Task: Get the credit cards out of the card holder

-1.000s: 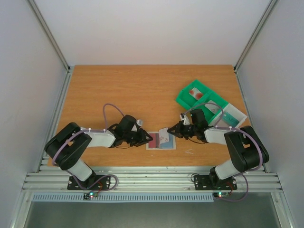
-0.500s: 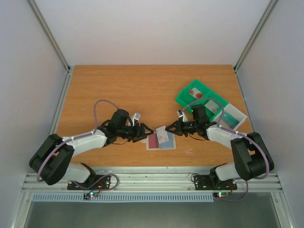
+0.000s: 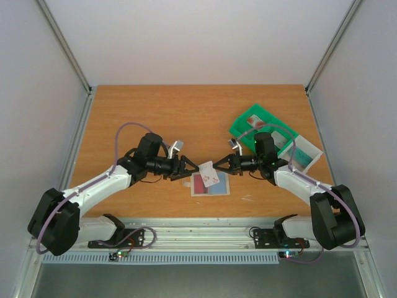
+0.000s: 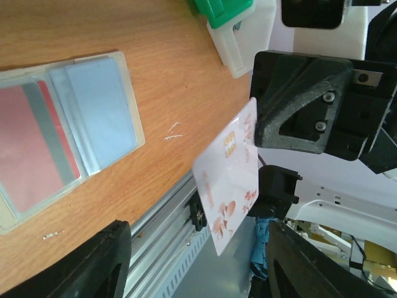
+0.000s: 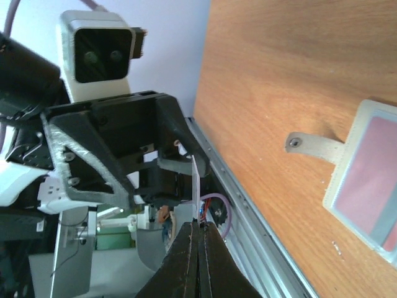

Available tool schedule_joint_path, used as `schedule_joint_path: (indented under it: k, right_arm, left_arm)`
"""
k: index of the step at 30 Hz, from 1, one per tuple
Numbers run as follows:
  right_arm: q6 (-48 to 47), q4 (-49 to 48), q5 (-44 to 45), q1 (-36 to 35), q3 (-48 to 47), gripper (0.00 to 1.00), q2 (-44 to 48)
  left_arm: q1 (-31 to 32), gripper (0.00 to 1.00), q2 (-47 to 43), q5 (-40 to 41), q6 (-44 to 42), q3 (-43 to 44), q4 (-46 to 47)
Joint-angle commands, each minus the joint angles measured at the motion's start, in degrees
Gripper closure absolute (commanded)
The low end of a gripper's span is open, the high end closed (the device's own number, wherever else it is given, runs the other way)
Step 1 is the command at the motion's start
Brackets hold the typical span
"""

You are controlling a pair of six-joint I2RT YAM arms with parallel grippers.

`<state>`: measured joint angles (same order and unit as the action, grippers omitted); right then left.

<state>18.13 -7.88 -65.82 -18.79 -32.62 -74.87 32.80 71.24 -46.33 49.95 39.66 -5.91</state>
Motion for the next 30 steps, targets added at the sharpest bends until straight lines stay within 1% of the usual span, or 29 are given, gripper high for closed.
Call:
schedule_joint_path:
  k: [1, 5, 7, 9, 10, 12, 16, 18, 20, 23, 25, 30]
  right_arm:
    - [-0.44, 0.57, -3.78, -1.37, -1.80, 0.99, 1.88]
    - [-2.98, 4.75, -3.50, -3.67, -3.51, 0.99, 2.35]
    - [-5.96, 8.57, -2.53, -4.92, -4.71, 0.99, 2.08]
    - [-7.18, 10.39, -1.68, -5.68, -5.45, 0.99, 1.85]
    - [-7.15, 10.33, -1.59, -5.87, -5.47, 0.99, 1.77]
    - [-7.06, 10.11, -1.38, -6.00, -5.52, 0.99, 1.72]
    - [-7.32, 10.77, -1.13, -6.00, -6.05, 0.99, 1.31]
    - [-7.48, 11.49, -0.12, -6.00, -6.08, 0.99, 1.39]
    - [-8.32, 14.12, 2.58, -6.01, -6.62, 0.96, 1.74]
    - [-7.73, 16.43, 7.25, -6.00, -6.25, 0.88, 3.62]
    - [-5.54, 16.13, 9.84, -6.00, -5.62, 0.77, 5.40]
    - [2.79, 13.88, 16.02, -6.00, -3.43, 0.63, 10.24]
  left_arm:
    - [-0.50, 0.41, 0.19, -2.95, -1.12, 0.01, -0.26]
    - [-0.45, 0.45, 2.53, -7.31, 4.46, -2.99, 11.28]
    - [-0.45, 0.46, 3.12, -8.62, 7.26, -4.44, 16.52]
    - [-0.45, 0.51, 3.47, -9.55, 9.83, -5.46, 21.45]
    - [-0.45, 0.55, 3.68, -9.91, 11.03, -5.55, 22.30]
    - [-0.45, 0.68, 3.89, -10.25, 11.53, -5.64, 22.61]
    - [-0.45, 0.97, 4.18, -10.36, 11.72, -6.01, 23.30]
    - [-0.45, 0.99, 4.93, -10.51, 12.13, -6.17, 24.30]
    - [-0.50, 0.99, 5.93, -11.16, 14.16, -7.11, 28.64]
    - [-0.45, 0.99, 7.06, -11.04, 17.34, -8.42, 34.42]
    - [-0.52, 1.00, 7.53, -10.23, 19.92, -9.22, 37.70]
    - [-0.45, 1.00, 8.08, -4.75, 22.14, -10.12, 39.81]
